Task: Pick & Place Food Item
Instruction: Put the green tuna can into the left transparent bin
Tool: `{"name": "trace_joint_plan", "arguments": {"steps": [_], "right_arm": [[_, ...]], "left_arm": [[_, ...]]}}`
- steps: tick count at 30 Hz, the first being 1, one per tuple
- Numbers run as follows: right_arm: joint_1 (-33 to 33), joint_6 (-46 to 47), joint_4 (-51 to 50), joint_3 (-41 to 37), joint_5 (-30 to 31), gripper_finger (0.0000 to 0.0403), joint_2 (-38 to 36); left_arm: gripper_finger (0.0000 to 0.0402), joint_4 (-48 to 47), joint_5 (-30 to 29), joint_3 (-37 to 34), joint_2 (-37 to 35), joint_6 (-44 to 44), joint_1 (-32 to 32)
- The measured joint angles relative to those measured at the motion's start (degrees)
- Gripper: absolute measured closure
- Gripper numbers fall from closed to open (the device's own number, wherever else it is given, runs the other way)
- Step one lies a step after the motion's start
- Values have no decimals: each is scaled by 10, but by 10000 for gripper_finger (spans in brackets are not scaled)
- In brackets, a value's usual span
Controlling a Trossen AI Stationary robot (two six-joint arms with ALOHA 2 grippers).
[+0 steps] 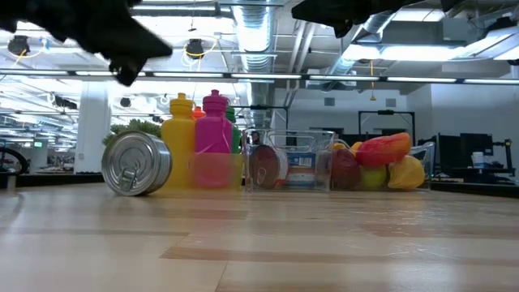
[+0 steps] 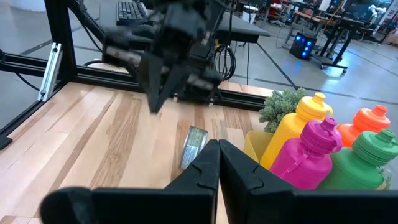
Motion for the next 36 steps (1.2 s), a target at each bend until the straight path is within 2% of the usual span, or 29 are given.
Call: {"name": "trace_joint_plan", "arguments": {"steps": [4, 8, 16, 21, 25, 30, 36], "right_arm": [[0, 0, 0, 0, 0, 399, 0], [0, 0, 0, 0, 0, 399, 0], [0, 0, 0, 0, 0, 399, 0], [0, 0, 0, 0, 0, 399, 0], [0, 0, 0, 0, 0, 399, 0], [0, 0, 0, 0, 0, 399, 0], [0, 0, 2, 0, 0, 399, 0]], "left_arm": [[387, -29, -1, 1, -49, 49, 20], [351, -104, -3, 1, -74, 63, 48], [234, -201, -4, 1, -77, 66, 89], [155, -217, 23, 0, -77, 99, 95], [105, -235, 51, -1, -77, 114, 95], [77, -275, 52, -1, -51, 115, 97], [76, -266, 49, -1, -1, 115, 125]]}}
